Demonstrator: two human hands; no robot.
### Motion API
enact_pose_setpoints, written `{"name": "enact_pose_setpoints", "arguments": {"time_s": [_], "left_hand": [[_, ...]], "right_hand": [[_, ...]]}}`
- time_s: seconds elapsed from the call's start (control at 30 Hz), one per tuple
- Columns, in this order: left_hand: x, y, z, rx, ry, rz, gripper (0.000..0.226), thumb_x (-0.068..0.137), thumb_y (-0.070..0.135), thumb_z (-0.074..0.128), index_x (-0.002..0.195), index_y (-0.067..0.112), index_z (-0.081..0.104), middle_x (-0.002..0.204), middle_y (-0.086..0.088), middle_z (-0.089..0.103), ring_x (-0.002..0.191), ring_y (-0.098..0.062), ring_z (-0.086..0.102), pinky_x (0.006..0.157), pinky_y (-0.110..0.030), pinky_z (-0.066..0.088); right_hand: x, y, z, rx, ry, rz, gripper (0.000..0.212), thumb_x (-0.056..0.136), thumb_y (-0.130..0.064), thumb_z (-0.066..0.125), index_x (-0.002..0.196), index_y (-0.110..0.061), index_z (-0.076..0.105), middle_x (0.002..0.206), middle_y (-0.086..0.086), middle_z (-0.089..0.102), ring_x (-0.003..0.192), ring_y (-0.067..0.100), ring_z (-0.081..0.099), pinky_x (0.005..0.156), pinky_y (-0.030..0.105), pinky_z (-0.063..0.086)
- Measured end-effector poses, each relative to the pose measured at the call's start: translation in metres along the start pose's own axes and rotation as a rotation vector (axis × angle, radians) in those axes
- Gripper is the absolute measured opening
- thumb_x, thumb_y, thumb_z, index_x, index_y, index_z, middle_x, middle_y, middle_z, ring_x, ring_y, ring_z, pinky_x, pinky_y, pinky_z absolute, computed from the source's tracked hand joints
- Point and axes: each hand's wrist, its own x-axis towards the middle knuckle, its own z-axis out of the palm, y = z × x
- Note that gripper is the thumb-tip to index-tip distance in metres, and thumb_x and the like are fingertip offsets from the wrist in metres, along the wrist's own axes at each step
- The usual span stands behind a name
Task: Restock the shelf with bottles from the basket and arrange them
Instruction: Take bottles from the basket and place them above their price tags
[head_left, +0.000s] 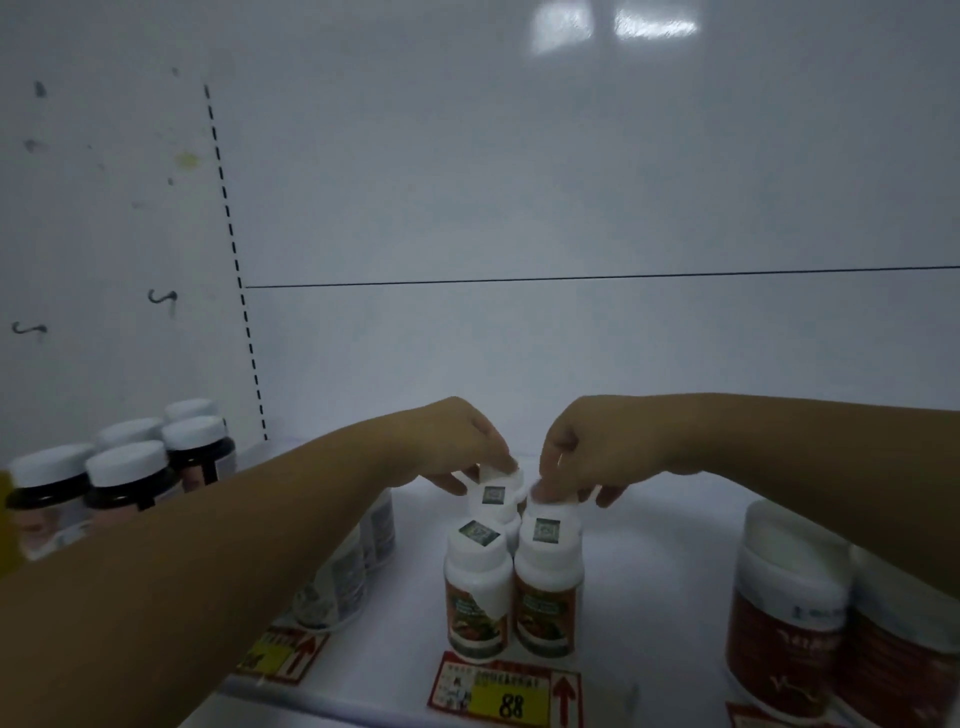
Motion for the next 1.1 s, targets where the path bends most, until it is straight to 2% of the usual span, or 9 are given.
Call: {"name": "enact_pose_setpoints", "arguments": {"time_s": [0.1, 0.17, 0.3, 0.5, 0.7, 0.8, 0.9, 1.0, 1.1], "left_hand": [[-0.009, 0.011, -0.004, 0.334, 0.082, 0.092, 0.046, 0.091, 0.043, 0.052, 0.124, 0.011, 0.059, 0.131, -0.007, 0.057, 0.122, -0.024, 0.052, 0.098, -0.035, 0.042], [-0.022, 0.017, -0.010, 0.651, 0.117, 0.148, 0.065, 0.093, 0.053, 0.040, 0.143, 0.012, 0.035, 0.153, -0.006, 0.033, 0.140, -0.023, 0.030, 0.113, -0.036, 0.025], [-0.052, 0.030, -0.035, 0.935, 0.158, 0.144, 0.076, 0.093, 0.057, 0.028, 0.150, 0.010, 0.012, 0.160, -0.007, 0.009, 0.148, -0.022, 0.001, 0.120, -0.044, 0.010], [-0.102, 0.046, -0.041, 0.866, 0.225, 0.176, 0.078, 0.092, 0.061, 0.022, 0.151, 0.013, 0.003, 0.160, -0.006, -0.002, 0.148, -0.021, -0.005, 0.120, -0.047, 0.005], [-0.138, 0.048, 0.003, 0.724, 0.175, 0.328, 0.075, 0.092, 0.059, 0.026, 0.151, 0.017, 0.007, 0.160, -0.004, 0.005, 0.148, -0.018, 0.003, 0.118, -0.038, 0.006], [-0.160, 0.052, 0.047, 0.628, 0.254, 0.524, 0.059, 0.094, 0.052, 0.036, 0.144, 0.020, 0.035, 0.151, -0.003, 0.036, 0.137, -0.022, 0.035, 0.111, -0.036, 0.027], [-0.188, 0.047, 0.100, 0.452, 0.308, 0.770, 0.044, 0.086, 0.049, 0.039, 0.103, 0.022, 0.068, 0.102, -0.003, 0.071, 0.092, -0.020, 0.063, 0.082, -0.034, 0.050], [-0.206, 0.028, 0.164, 0.600, 0.121, 0.874, 0.043, 0.083, 0.049, 0.036, 0.080, 0.020, 0.067, 0.077, 0.000, 0.068, 0.071, -0.019, 0.060, 0.061, -0.029, 0.044], [-0.206, 0.004, 0.225, 0.714, -0.075, 0.777, 0.034, 0.091, 0.040, 0.042, 0.080, 0.017, 0.065, 0.077, -0.002, 0.065, 0.068, -0.017, 0.055, 0.057, -0.026, 0.035]], "right_hand": [[-0.004, 0.006, -0.010, -0.540, 0.304, -0.054, 0.059, 0.090, -0.054, 0.046, 0.135, -0.017, 0.045, 0.140, 0.005, 0.048, 0.129, 0.022, 0.044, 0.104, 0.034, 0.038], [-0.011, 0.011, -0.020, -0.814, 0.401, -0.129, 0.065, 0.092, -0.056, 0.038, 0.145, -0.019, 0.031, 0.155, 0.007, 0.028, 0.144, 0.024, 0.020, 0.117, 0.039, 0.021], [-0.038, 0.009, -0.040, -0.761, 0.411, -0.078, 0.072, 0.092, -0.059, 0.034, 0.150, -0.022, 0.014, 0.161, 0.004, 0.003, 0.148, 0.019, -0.005, 0.120, 0.040, 0.004], [-0.096, -0.008, -0.019, -0.784, 0.438, -0.056, 0.074, 0.092, -0.061, 0.030, 0.151, -0.023, 0.006, 0.161, 0.003, -0.004, 0.147, 0.019, -0.011, 0.120, 0.041, -0.001], [-0.177, -0.013, 0.018, -0.771, 0.411, -0.037, 0.072, 0.093, -0.057, 0.034, 0.151, -0.022, 0.010, 0.161, 0.002, 0.000, 0.148, 0.016, -0.007, 0.120, 0.038, 0.001], [-0.217, -0.007, 0.042, -0.679, 0.429, -0.013, 0.063, 0.093, -0.054, 0.038, 0.146, -0.022, 0.027, 0.157, 0.001, 0.024, 0.145, 0.018, 0.020, 0.115, 0.036, 0.023], [-0.258, 0.009, 0.082, -0.696, 0.467, -0.055, 0.037, 0.091, -0.050, 0.042, 0.111, -0.023, 0.059, 0.106, 0.003, 0.068, 0.090, 0.023, 0.060, 0.074, 0.030, 0.042], [-0.286, 0.040, 0.133, -0.780, 0.267, -0.086, 0.034, 0.092, -0.047, 0.041, 0.096, -0.022, 0.062, 0.080, 0.005, 0.069, 0.073, 0.027, 0.062, 0.066, 0.032, 0.047], [-0.296, 0.090, 0.175, -0.707, 0.130, 0.029, 0.031, 0.094, -0.041, 0.040, 0.097, -0.020, 0.062, 0.087, 0.004, 0.068, 0.077, 0.026, 0.062, 0.062, 0.030, 0.042]]}}
